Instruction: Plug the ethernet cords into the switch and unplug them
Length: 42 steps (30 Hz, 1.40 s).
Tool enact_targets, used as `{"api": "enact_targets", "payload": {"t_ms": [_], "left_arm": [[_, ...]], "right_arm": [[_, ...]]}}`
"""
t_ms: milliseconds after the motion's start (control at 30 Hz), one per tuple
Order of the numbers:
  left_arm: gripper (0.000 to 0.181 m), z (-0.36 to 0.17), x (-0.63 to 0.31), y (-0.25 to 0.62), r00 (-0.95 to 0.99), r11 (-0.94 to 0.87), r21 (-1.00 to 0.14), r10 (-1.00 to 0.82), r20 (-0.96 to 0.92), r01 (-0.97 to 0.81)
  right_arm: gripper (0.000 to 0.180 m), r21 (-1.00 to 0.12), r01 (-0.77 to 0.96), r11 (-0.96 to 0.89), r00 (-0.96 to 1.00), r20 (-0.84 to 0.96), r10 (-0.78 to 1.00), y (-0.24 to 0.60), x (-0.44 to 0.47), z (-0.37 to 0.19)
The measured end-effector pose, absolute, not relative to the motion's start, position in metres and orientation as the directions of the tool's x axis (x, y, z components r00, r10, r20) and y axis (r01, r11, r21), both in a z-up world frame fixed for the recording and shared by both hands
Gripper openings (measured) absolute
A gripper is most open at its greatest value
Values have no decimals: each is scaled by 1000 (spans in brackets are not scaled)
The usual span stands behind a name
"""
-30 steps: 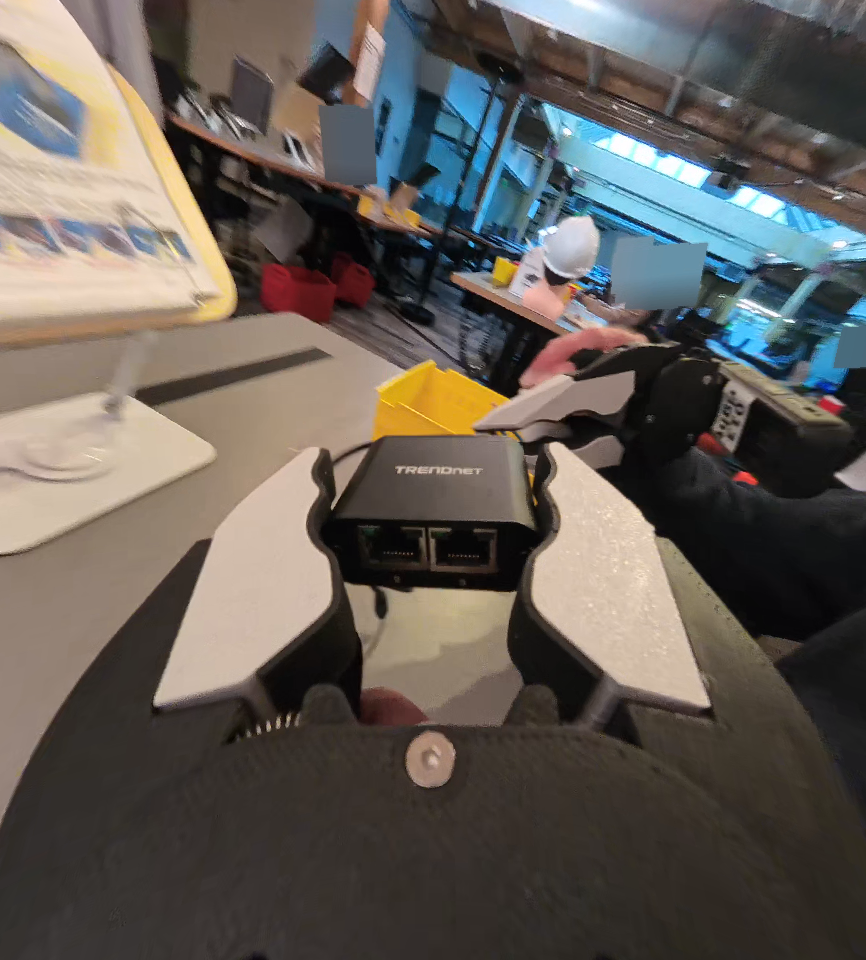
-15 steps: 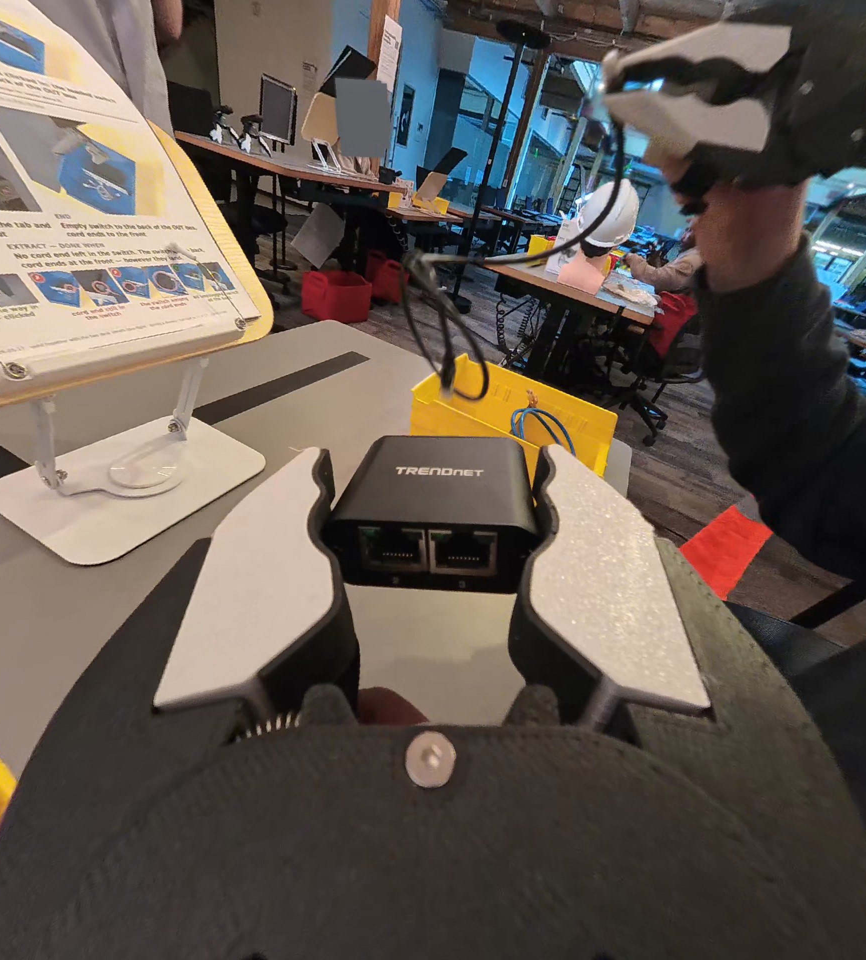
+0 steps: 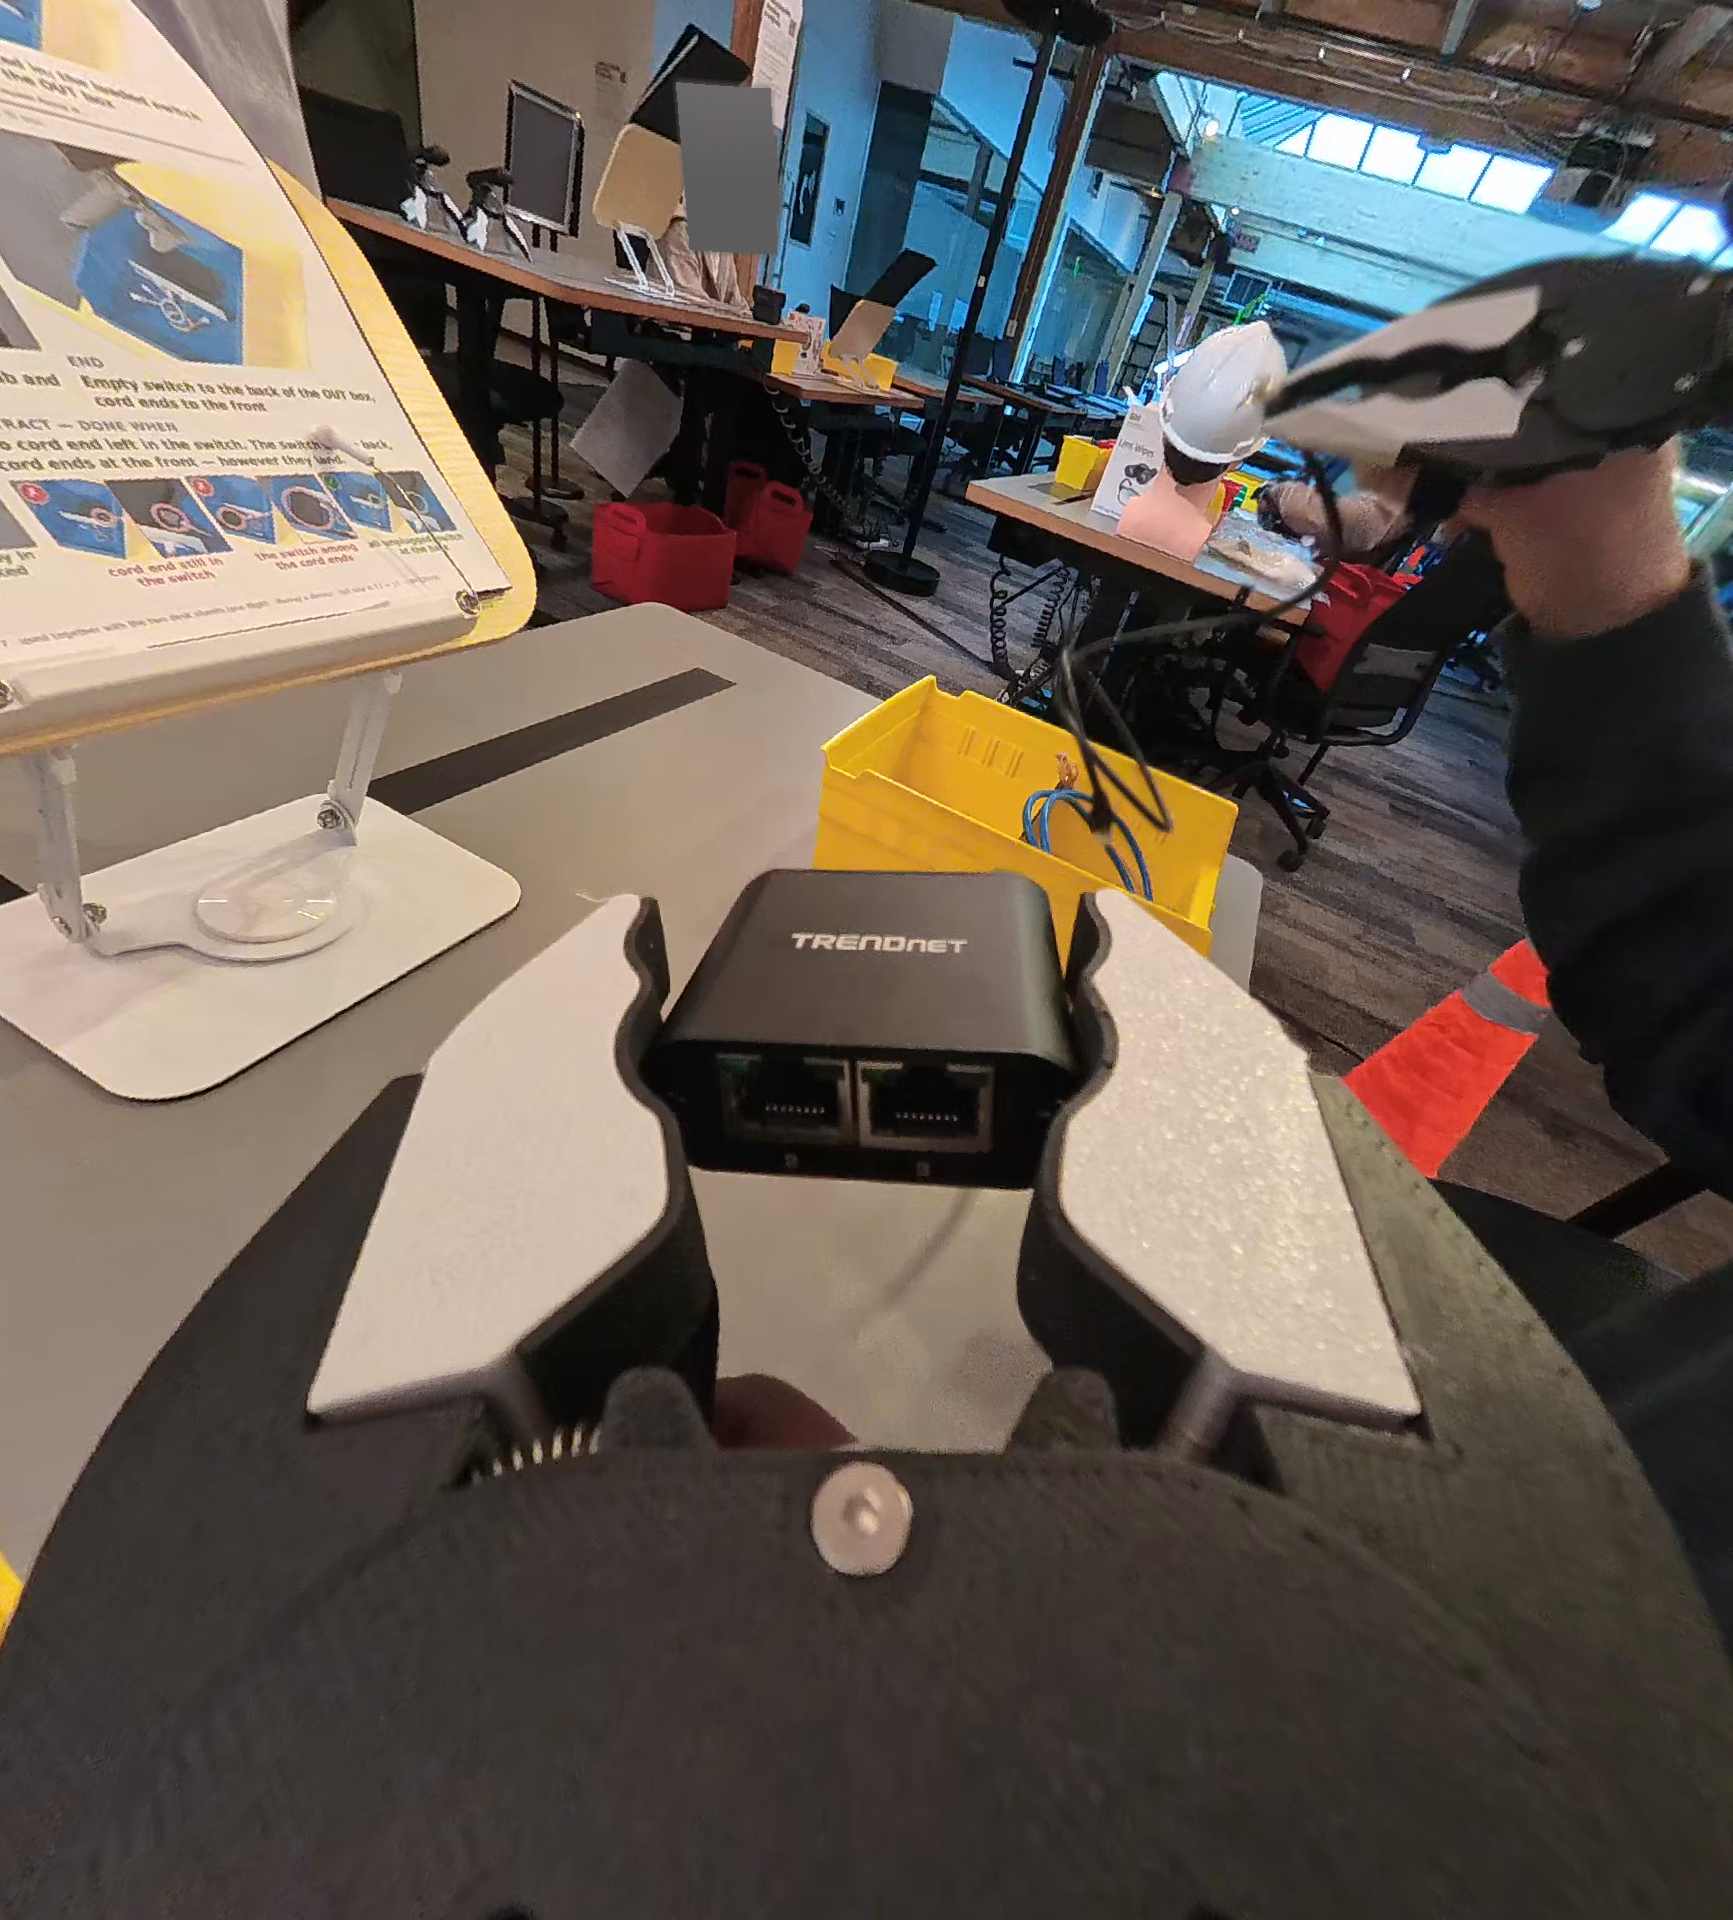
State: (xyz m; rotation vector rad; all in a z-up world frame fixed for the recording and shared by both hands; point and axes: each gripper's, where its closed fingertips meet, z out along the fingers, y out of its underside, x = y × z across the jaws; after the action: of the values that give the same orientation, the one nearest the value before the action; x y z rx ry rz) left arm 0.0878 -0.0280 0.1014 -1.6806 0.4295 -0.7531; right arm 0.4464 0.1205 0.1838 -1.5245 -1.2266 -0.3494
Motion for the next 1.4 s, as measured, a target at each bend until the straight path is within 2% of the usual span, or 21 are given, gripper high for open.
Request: {"api": "enact_targets", "payload": {"t_ms": [167, 400, 467, 567, 667, 733, 833, 900, 967, 1033, 1200, 1300, 1400], "left_arm": [[74, 94, 92, -25, 722, -267, -958, -641, 261, 108], [74, 83, 100, -24, 714, -295, -951, -647, 268, 89], [74, 80, 102, -25, 711, -303, -949, -649, 271, 85], [74, 77, 104, -25, 710, -311, -947, -650, 271, 77], [74, 73, 106, -25, 707, -321, -945, -653, 273, 68], [74, 71, 106, -24, 706, -325, -943, -652, 275, 67], [74, 68, 108, -24, 703, -335, -940, -655, 279, 62], [74, 67, 108, -24, 703, -338, -939, -655, 278, 57], [74, 66, 108, -25, 701, -341, -938, -655, 280, 56], [74, 66, 109, -25, 703, -343, -938, -655, 279, 53], [74, 64, 114, -26, 692, -350, -936, -663, 284, 49], [74, 63, 124, -28, 672, -358, -932, -678, 299, 53], [74, 64, 138, -33, 640, -365, -929, -702, 314, 56]], "right_arm": [[11, -635, 772, -25, 522, 612, 595, 126, 467, 99], [12, -644, 744, -180, 565, 461, 684, 140, 476, -13], [30, -616, 751, -237, 572, 429, 699, 142, 475, -42], [39, -567, 767, -301, 557, 354, 752, 134, 471, -73], [64, -582, 749, -316, 556, 291, 779, 127, 467, -70], [74, -599, 733, -324, 546, 233, 805, 121, 465, -63], [80, -580, 752, -314, 515, 220, 828, 114, 472, -51], [84, -609, 731, -308, 515, 196, 834, 110, 472, -40], [80, -664, 678, -316, 553, 177, 814, 112, 473, -24], [84, -687, 656, -312, 519, 111, 848, 100, 466, -19], [72, -781, 582, -225, 582, 207, 787, 106, 462, 29], [73, -745, 663, -74, 507, 374, 777, 95, 435, 53], [69, -775, 615, 143, 344, 428, 836, 58, 360, 74]]}}
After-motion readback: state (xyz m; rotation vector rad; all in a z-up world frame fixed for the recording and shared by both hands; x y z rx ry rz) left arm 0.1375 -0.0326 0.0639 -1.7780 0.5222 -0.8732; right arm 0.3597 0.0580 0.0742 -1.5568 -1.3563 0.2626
